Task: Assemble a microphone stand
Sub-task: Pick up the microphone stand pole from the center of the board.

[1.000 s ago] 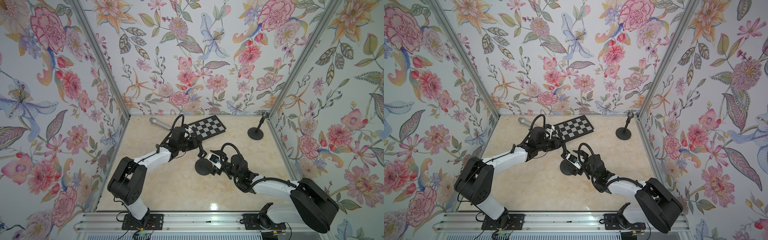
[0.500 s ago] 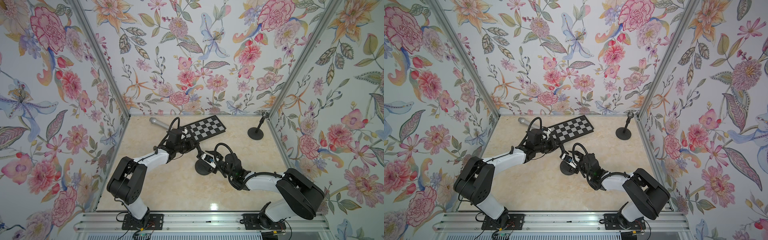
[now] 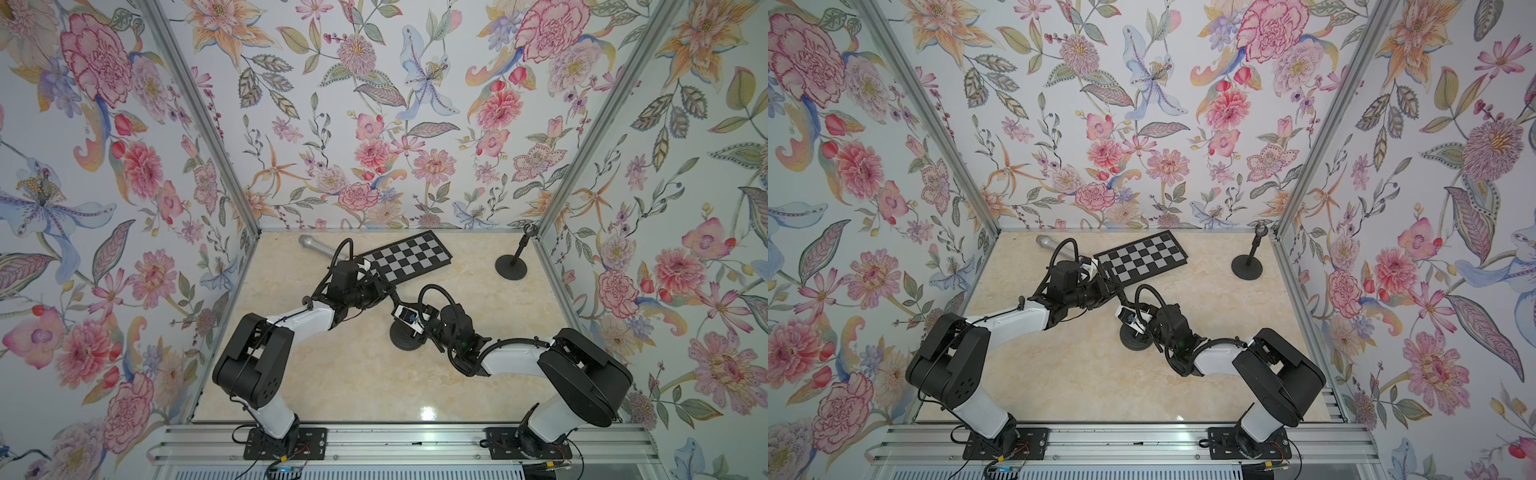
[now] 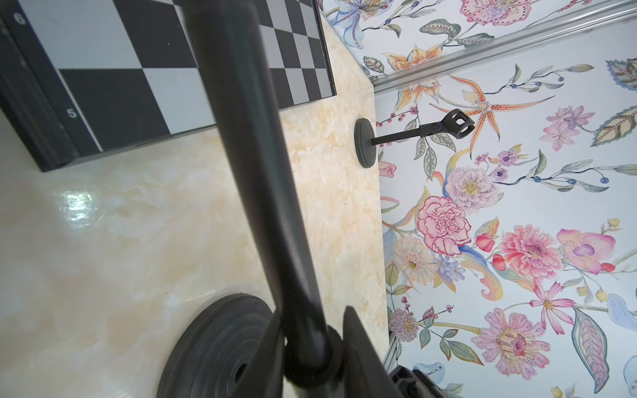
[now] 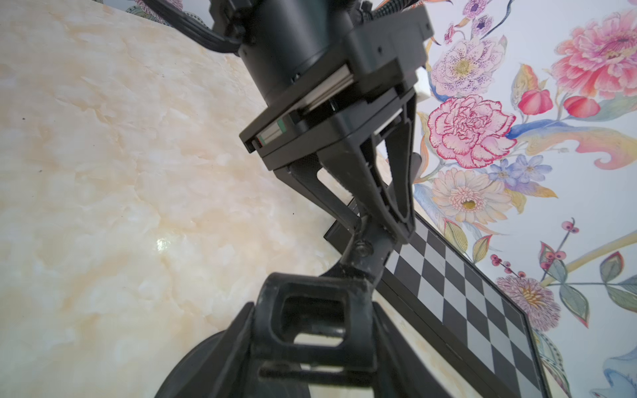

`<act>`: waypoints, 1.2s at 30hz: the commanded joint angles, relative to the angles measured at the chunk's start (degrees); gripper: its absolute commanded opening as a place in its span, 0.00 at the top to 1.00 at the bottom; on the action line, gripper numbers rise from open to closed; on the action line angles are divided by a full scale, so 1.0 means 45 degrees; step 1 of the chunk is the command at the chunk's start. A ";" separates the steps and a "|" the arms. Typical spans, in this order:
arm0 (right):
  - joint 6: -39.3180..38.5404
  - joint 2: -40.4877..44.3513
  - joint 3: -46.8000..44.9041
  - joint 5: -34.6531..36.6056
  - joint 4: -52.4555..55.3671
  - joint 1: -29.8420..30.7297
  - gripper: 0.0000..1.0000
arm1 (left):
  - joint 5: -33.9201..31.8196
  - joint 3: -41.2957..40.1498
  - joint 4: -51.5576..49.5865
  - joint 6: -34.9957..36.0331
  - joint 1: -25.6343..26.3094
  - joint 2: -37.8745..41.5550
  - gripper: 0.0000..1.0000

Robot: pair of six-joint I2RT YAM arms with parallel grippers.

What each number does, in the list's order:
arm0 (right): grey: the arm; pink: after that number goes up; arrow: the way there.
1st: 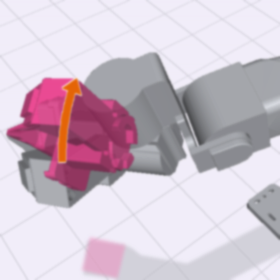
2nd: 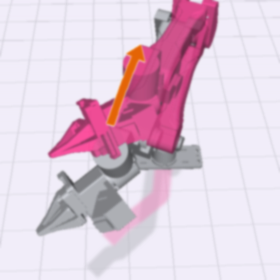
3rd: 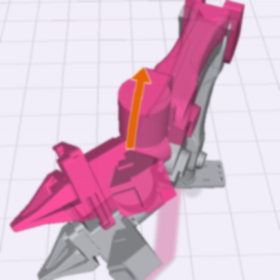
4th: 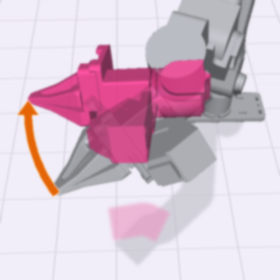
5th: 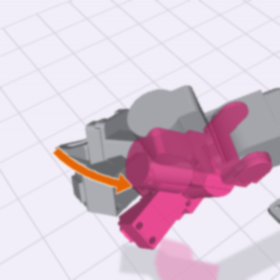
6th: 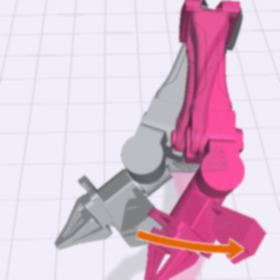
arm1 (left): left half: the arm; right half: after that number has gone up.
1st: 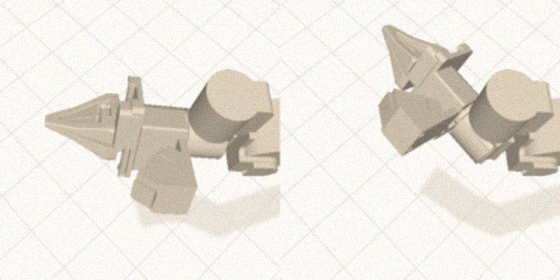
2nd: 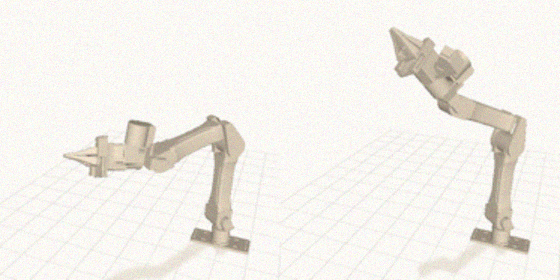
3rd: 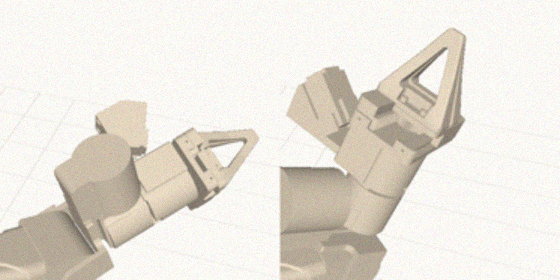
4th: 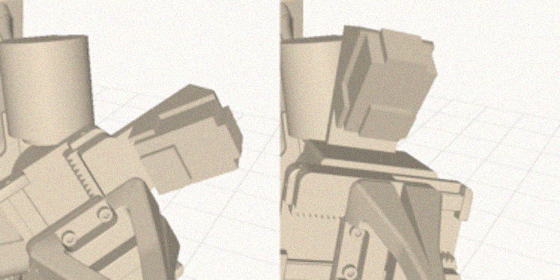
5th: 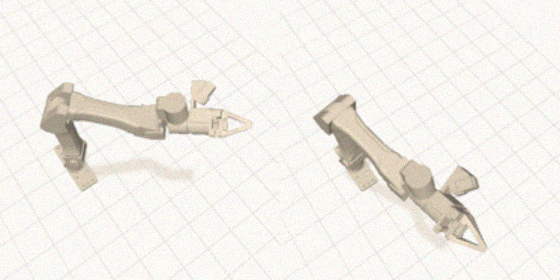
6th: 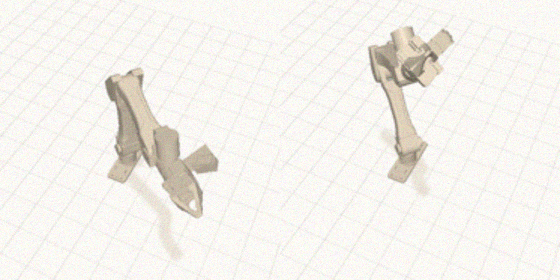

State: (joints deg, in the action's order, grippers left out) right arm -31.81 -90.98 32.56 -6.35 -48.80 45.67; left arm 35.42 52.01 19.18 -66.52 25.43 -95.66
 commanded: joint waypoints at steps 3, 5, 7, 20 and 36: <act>-0.0231 0.0297 0.0071 0.0198 -0.0238 0.0062 0.51 | 0.0332 -0.0268 0.0386 -0.0198 -0.0103 0.0500 0.95; -0.0089 0.0516 -0.0003 0.0240 -0.0036 0.0076 0.52 | 0.0313 -0.0268 0.0407 -0.0144 -0.0106 0.0559 0.88; 0.0236 0.0825 -0.0114 0.0225 0.0113 0.0023 0.53 | 0.0257 -0.0250 0.0459 -0.0055 -0.0124 0.0650 0.77; 0.5721 0.4087 0.1592 -0.3873 0.6922 -0.2657 0.61 | -0.0395 -0.0054 0.0995 0.4104 -0.0621 0.2424 0.14; 1.4648 0.4877 0.4989 -0.9919 1.4036 -0.6953 0.75 | 0.0723 -0.4680 1.4957 1.5864 0.1004 0.0897 0.13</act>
State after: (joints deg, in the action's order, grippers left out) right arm 25.85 -70.50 52.77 -42.85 9.21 14.20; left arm 34.26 29.08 74.19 -7.25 29.54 -87.79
